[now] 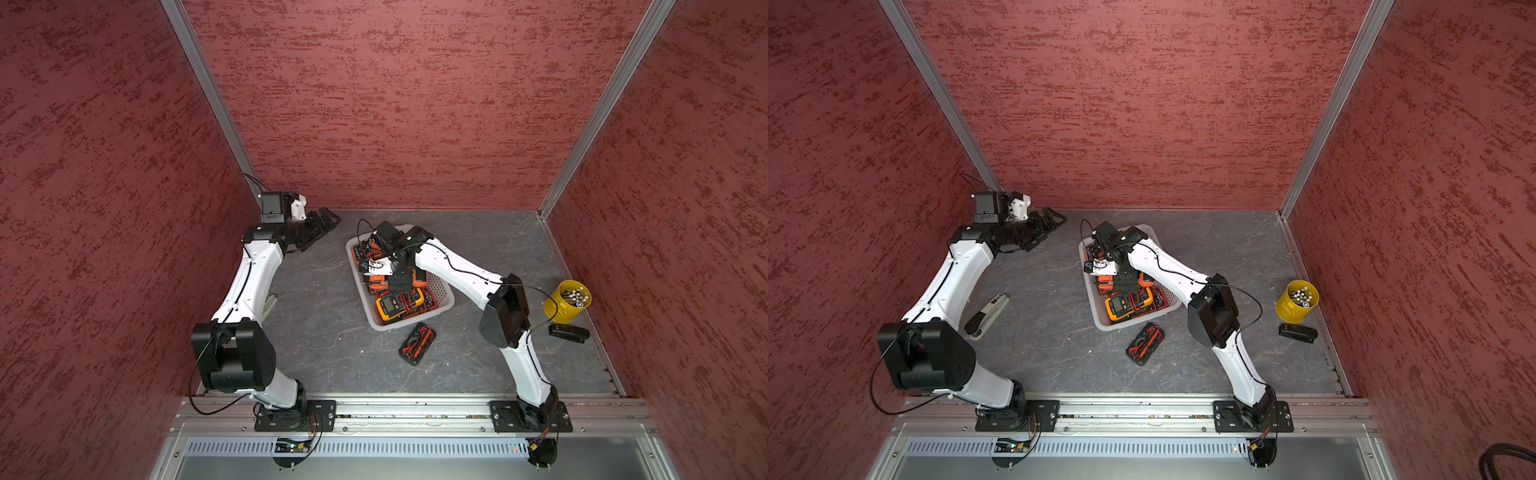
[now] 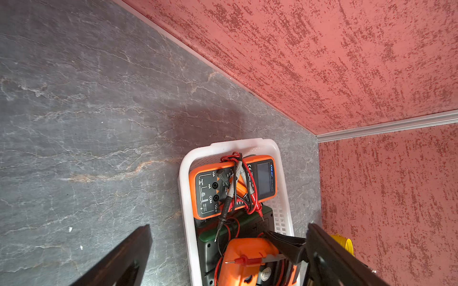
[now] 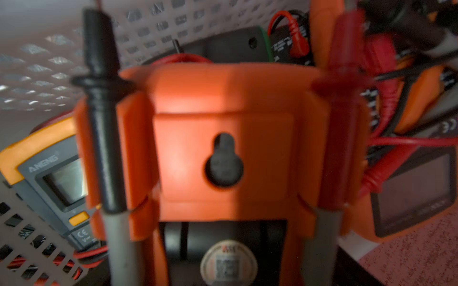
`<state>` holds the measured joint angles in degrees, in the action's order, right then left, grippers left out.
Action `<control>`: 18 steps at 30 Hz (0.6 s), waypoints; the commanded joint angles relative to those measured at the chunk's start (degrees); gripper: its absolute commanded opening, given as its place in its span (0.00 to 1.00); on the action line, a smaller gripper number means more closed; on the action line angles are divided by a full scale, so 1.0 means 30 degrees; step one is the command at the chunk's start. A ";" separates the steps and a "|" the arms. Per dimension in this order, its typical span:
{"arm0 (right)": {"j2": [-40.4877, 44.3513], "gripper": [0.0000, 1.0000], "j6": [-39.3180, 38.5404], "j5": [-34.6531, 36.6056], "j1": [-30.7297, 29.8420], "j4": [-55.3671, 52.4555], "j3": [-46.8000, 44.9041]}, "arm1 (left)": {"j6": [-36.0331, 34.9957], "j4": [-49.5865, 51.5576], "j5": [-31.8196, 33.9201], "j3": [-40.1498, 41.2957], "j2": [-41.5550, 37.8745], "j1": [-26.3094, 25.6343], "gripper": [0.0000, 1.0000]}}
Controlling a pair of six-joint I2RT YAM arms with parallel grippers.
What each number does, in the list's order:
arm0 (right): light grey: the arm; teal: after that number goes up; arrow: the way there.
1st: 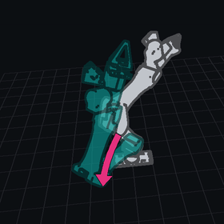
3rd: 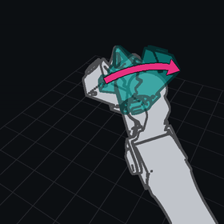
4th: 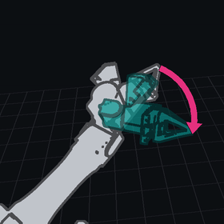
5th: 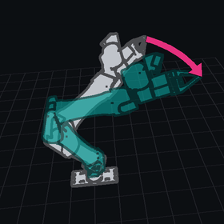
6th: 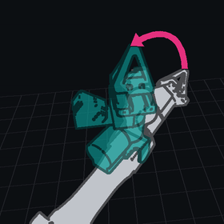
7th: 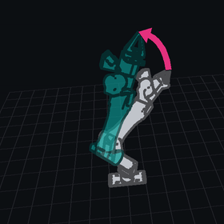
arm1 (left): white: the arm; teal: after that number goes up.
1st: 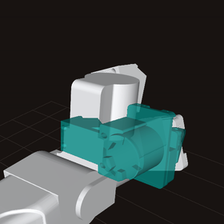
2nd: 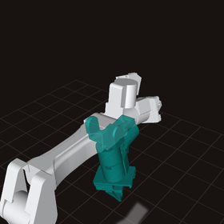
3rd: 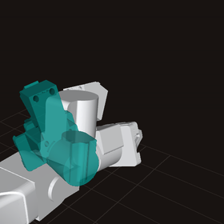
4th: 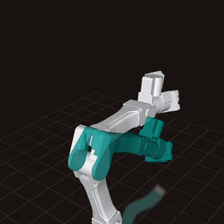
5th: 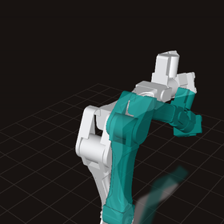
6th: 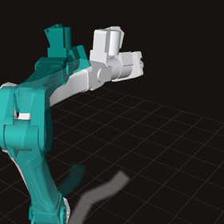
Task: Put the multimeter into the basket
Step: Place the multimeter in the basket.
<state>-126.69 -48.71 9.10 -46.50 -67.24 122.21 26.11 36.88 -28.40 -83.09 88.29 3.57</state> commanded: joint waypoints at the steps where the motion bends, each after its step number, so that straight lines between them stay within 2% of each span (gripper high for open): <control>1: 0.0258 0.69 -0.0508 0.1040 -0.0312 0.1576 0.0014 | 0.0130 -0.0480 -0.0222 0.0007 0.0443 0.0186 1.00; 7: -0.0180 0.76 -0.0929 0.1733 -0.0759 0.2809 -0.0364 | 0.0248 -0.0682 -0.0317 -0.0270 0.0830 0.0242 1.00; 9: -0.0378 0.98 -0.1041 0.2238 -0.0789 0.3201 -0.0369 | 0.0233 -0.0665 -0.0374 -0.0446 0.1007 0.0234 1.00; 13: -0.0342 0.99 -0.1142 0.2854 -0.0760 0.3397 -0.0223 | 0.0266 -0.0713 -0.0478 -0.0633 0.1175 0.0225 1.00; 18: 0.0682 0.99 -0.0941 0.2473 -0.0762 0.3145 -0.0129 | 0.0341 -0.0807 -0.0485 -0.0531 0.1195 0.0270 1.00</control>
<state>-127.72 -51.59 15.11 -48.73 -59.90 121.32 26.72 35.92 -28.95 -83.35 91.74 3.92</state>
